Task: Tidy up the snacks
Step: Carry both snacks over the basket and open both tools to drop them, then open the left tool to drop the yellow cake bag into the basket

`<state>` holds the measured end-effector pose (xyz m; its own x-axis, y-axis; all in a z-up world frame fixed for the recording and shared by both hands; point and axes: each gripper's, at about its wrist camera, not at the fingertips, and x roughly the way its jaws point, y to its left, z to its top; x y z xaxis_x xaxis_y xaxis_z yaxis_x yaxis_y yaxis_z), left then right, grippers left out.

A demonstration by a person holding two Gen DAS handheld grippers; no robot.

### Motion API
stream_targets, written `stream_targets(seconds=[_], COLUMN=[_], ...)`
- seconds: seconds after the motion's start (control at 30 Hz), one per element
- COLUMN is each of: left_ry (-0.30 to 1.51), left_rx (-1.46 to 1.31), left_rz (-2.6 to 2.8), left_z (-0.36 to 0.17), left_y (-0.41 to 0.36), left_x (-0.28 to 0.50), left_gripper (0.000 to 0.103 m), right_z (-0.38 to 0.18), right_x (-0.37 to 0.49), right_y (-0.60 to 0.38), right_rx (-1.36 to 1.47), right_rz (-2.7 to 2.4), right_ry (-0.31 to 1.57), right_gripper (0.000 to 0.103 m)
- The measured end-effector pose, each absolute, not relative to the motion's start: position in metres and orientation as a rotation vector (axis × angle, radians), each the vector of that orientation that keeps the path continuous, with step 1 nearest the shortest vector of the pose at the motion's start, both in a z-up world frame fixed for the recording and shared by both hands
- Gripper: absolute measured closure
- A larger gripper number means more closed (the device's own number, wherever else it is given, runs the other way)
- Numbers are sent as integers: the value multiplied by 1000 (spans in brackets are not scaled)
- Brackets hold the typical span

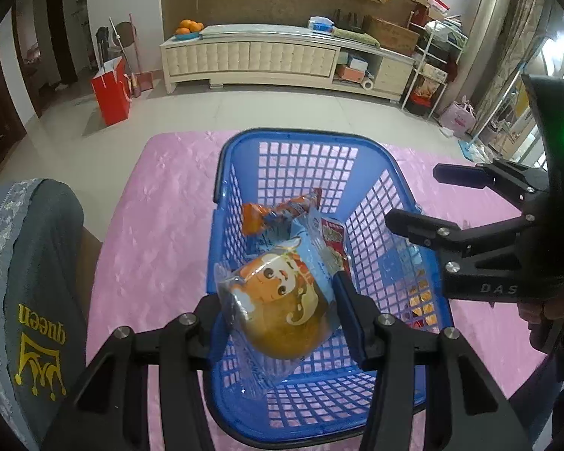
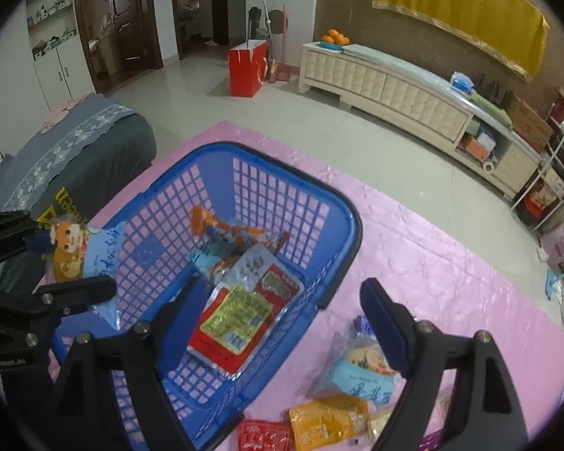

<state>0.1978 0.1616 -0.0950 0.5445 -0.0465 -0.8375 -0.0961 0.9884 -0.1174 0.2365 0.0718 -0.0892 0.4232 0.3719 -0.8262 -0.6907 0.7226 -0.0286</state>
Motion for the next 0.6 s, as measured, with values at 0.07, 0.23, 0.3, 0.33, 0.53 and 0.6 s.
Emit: stream_targets(seconds=[0.07,0.23,0.3,0.33,0.53,0.6], left_ry=[1001,1006,1006,1004,993,971], left_rx=[-147,-130,-129,-125,-85,-88], left_rz=[15,-6,-6,0,17,17], left_z=[-97,-98,-98,-99,-105,-102], left_y=[159,151,149,149,151,151], left_x=[196,197,198,199,202,200], left_gripper=[55,55,55,55,34,26], right_z=[-89,-91,-92,-92,-95,-95], right_x=[233,226,224,224,222,220], right_y=[68,63,60,59,53,52], right_rx=[-379,-363,-355,-353,-340,-337], right_rz=[690,669,667,664,658,652], right_ry=[919,931,933,934,944,945], right_gripper=[16,16,16,16,16,16])
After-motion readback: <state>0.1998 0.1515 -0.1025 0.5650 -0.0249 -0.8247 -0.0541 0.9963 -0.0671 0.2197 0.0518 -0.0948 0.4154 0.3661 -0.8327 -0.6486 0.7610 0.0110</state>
